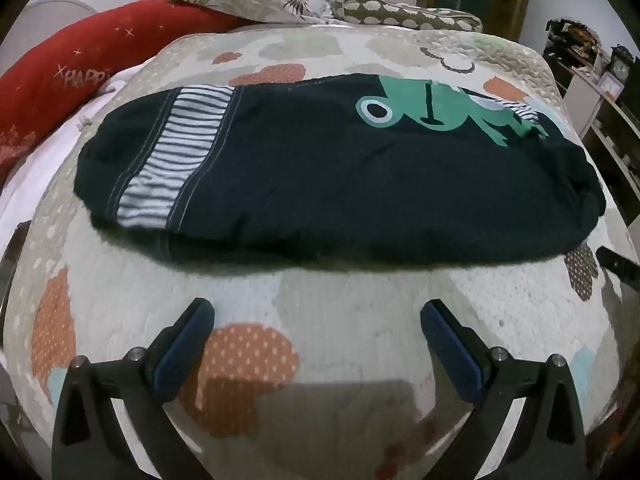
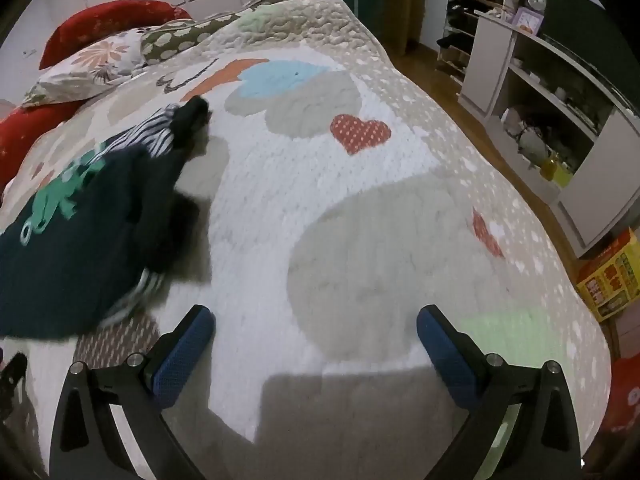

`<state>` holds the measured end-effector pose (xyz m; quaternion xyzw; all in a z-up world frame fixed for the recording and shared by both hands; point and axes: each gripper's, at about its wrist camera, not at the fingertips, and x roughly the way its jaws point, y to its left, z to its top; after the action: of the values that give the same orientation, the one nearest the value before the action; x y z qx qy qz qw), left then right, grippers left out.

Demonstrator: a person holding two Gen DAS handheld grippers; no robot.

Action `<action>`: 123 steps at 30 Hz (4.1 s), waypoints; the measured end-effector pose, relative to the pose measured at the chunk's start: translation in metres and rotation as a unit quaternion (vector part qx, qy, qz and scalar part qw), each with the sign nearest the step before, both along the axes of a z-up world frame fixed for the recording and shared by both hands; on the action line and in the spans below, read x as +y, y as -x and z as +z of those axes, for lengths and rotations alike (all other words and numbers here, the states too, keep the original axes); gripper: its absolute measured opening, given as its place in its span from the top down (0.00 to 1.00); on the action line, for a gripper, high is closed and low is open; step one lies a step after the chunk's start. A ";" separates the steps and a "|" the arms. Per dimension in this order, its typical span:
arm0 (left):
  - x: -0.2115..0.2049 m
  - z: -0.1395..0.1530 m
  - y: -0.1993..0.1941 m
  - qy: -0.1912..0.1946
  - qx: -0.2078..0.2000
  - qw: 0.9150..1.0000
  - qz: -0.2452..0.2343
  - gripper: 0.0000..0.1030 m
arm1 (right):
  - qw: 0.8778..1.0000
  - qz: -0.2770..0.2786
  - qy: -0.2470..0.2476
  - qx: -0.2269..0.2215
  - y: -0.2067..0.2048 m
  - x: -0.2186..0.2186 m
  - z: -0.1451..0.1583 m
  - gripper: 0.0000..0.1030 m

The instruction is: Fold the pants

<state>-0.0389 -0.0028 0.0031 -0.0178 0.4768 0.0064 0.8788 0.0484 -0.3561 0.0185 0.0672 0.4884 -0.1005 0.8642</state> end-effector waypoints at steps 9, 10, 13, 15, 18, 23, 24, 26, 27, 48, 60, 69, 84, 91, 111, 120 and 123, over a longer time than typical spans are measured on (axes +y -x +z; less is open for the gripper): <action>-0.004 0.014 0.015 0.005 -0.001 1.000 -0.001 0.00 | 0.999 0.034 -0.006 -0.010 0.086 0.045 -0.007 0.01; -0.004 0.018 0.019 0.008 -0.006 1.000 -0.002 0.00 | 0.999 0.037 -0.009 -0.010 0.088 0.049 -0.006 0.01; -0.005 0.032 0.030 0.004 -0.027 1.000 -0.010 0.00 | 0.999 0.045 -0.012 -0.011 0.097 0.061 -0.004 0.01; -0.007 0.042 0.038 -0.002 -0.046 0.999 -0.011 0.00 | 0.998 0.057 -0.021 -0.015 0.102 0.071 -0.002 0.01; -0.011 0.055 0.046 -0.001 -0.072 0.997 -0.016 0.00 | 0.997 0.072 -0.019 -0.025 0.110 0.084 0.003 0.01; -0.018 0.061 0.050 -0.002 -0.088 0.996 -0.019 0.00 | 0.994 0.089 0.029 -0.052 0.119 0.098 0.014 0.01; -0.019 0.059 0.050 -0.003 -0.085 0.996 -0.020 0.00 | 0.994 0.090 0.037 -0.054 0.120 0.100 0.015 0.01; -0.020 0.053 0.048 -0.002 -0.076 0.997 -0.019 0.00 | 0.993 0.092 0.050 -0.056 0.121 0.102 0.015 0.01; -0.019 0.050 0.047 0.000 -0.069 0.997 -0.016 0.00 | 0.993 0.093 0.054 -0.056 0.121 0.103 0.014 0.01; -0.018 -0.006 0.039 -0.014 0.007 1.000 0.007 0.00 | 0.995 0.090 0.035 -0.040 0.120 0.098 -0.012 0.01; -0.019 -0.007 0.039 -0.027 -0.008 1.000 0.003 0.00 | 0.994 0.088 0.035 -0.055 0.124 0.098 -0.015 0.01; 0.005 0.011 0.035 0.046 -0.013 0.999 -0.005 0.03 | 0.992 0.096 0.030 -0.074 0.127 0.096 -0.015 0.01; 0.090 0.024 -0.039 0.247 0.009 0.968 0.046 0.10 | 0.973 0.089 -0.206 -0.047 0.055 0.054 0.013 0.39; 0.099 0.017 -0.065 0.258 0.043 0.962 0.082 0.77 | 0.974 0.061 -0.216 -0.032 0.022 0.065 0.004 0.43; 0.114 0.082 -0.083 0.303 0.019 0.951 0.065 0.97 | 0.951 0.108 -0.278 -0.082 -0.001 0.056 0.078 0.94; 0.120 0.075 -0.196 0.238 0.039 0.966 0.089 0.97 | 0.970 0.115 -0.208 -0.059 -0.114 0.086 0.087 0.94; 0.126 0.062 -0.228 0.225 0.040 0.968 0.101 0.96 | 0.974 0.116 -0.187 -0.048 -0.152 0.100 0.078 0.94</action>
<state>0.1894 0.1234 0.0647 -0.2628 0.4966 -0.0118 0.8271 0.2003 -0.2557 0.0961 0.1750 0.4608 0.0963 0.8647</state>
